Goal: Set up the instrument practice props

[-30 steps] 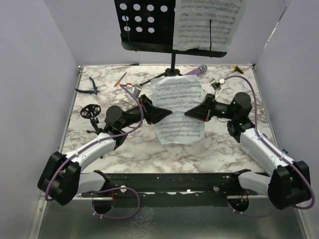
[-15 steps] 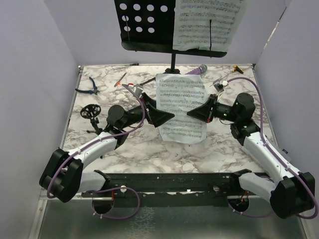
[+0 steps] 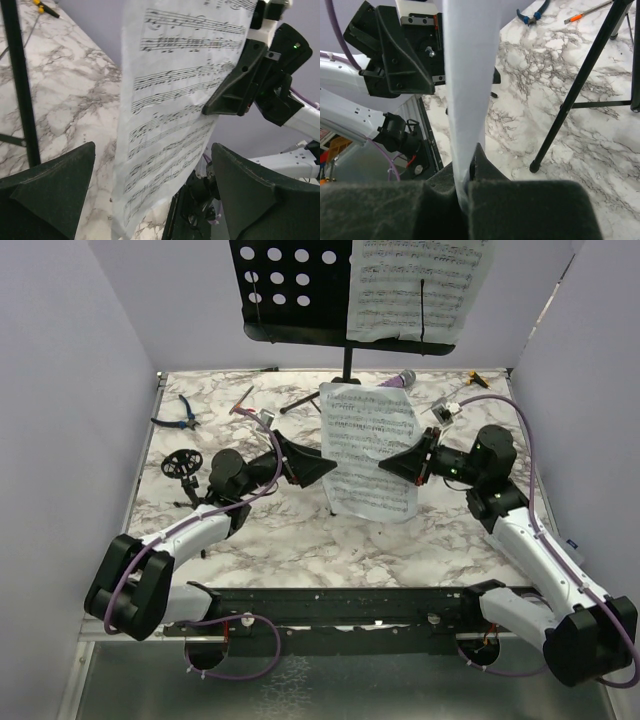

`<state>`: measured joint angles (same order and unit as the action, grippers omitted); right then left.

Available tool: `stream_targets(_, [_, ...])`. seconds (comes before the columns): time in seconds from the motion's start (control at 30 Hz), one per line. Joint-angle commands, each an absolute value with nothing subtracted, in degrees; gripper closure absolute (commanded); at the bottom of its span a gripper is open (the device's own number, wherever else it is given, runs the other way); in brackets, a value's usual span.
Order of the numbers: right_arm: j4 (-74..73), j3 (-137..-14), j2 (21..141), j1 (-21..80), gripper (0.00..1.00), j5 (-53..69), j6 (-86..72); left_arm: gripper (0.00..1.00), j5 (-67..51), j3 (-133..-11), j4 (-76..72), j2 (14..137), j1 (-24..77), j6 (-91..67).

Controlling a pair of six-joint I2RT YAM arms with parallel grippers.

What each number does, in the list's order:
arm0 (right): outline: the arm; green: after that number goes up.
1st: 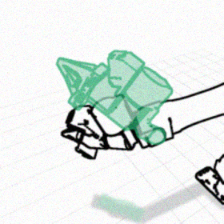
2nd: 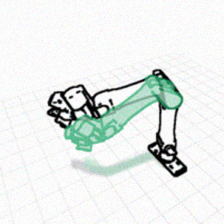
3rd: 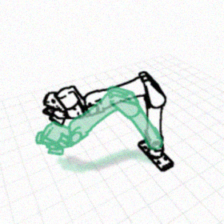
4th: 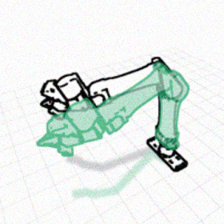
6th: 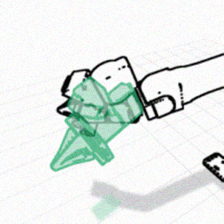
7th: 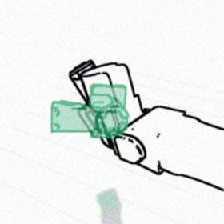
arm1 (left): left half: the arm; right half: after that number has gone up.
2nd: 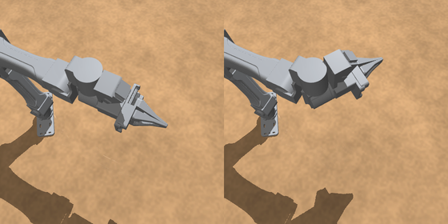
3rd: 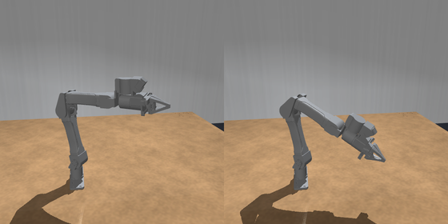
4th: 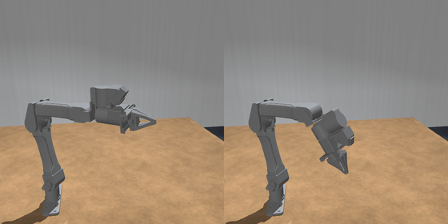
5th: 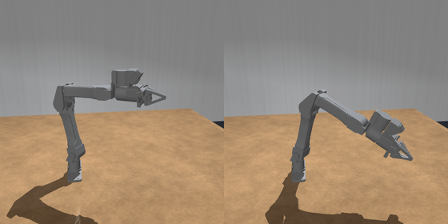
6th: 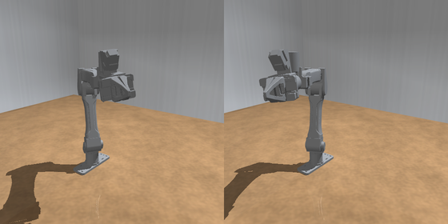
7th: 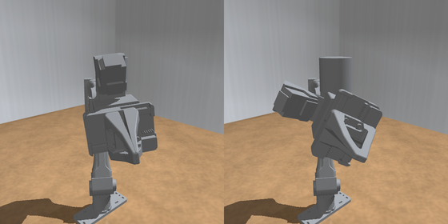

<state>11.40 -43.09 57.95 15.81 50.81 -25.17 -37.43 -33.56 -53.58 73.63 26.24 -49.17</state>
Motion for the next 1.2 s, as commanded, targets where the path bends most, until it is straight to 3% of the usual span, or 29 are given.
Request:
stream_targets(0.0, [8.2, -46.1, 59.1, 16.2, 1.0, 49.5, -21.3, 0.01, -36.5, -31.2, -54.3, 74.0, 22.3, -52.3])
stream_targets(0.23, [7.7, -47.8, 59.9, 18.7, 1.0, 49.0, -19.7, 0.02, -38.0, -32.3, -49.2, 71.5, 18.4, -50.2])
stream_targets(0.7, [6.5, -54.4, 57.6, 22.5, 1.0, 46.3, -15.8, 0.03, -20.1, -56.2, -1.9, 64.0, 17.8, -22.4])
stream_targets(1.17, [9.0, -67.6, 60.0, 22.6, 1.0, 43.8, -17.5, 0.11, -9.4, -77.0, 11.4, 64.2, 17.2, -14.9])
